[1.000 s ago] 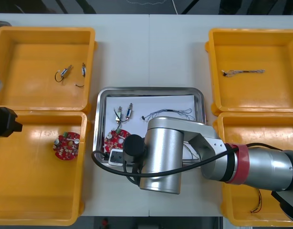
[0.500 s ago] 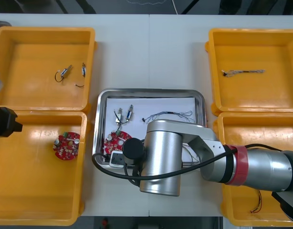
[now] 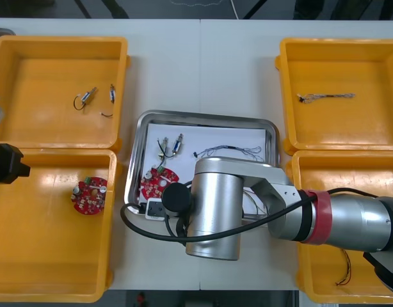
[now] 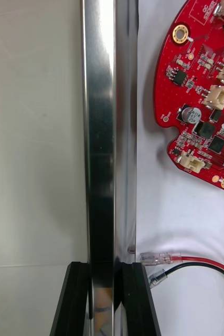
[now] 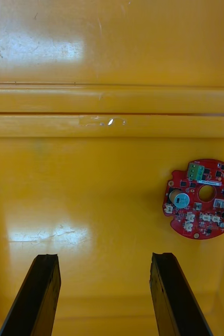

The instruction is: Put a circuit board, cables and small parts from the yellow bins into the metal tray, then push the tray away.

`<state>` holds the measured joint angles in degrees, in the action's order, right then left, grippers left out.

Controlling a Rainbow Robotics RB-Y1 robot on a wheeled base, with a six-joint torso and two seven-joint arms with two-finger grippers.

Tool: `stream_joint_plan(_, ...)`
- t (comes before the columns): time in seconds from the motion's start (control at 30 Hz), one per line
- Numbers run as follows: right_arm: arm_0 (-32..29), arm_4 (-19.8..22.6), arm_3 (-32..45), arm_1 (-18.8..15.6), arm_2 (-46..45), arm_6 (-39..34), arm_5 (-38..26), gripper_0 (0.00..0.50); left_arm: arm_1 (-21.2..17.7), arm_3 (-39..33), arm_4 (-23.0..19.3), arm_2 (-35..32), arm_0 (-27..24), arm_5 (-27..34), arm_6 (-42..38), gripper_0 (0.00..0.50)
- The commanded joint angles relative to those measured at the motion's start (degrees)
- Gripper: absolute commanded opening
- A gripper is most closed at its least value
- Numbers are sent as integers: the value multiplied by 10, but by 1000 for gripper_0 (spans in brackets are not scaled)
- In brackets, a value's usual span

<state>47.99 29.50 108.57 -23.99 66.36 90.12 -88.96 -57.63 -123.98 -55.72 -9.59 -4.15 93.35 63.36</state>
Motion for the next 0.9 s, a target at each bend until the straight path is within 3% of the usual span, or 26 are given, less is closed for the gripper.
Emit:
stream_joint_plan(0.03, 48, -3, 6, -9, 16, 42, 3, 0, -26, -16, -4, -15, 12, -6, 19, 500)
stream_joint_plan(0.37, 99, -2, -7, -21, 21, 50, 3, 0, -26, -16, -4, -15, 12, -6, 19, 500)
stream_joint_plan(0.9, 170, 0, -63, -11, 21, 60, 7, 0, -26, -16, -4, -15, 12, -6, 19, 500)
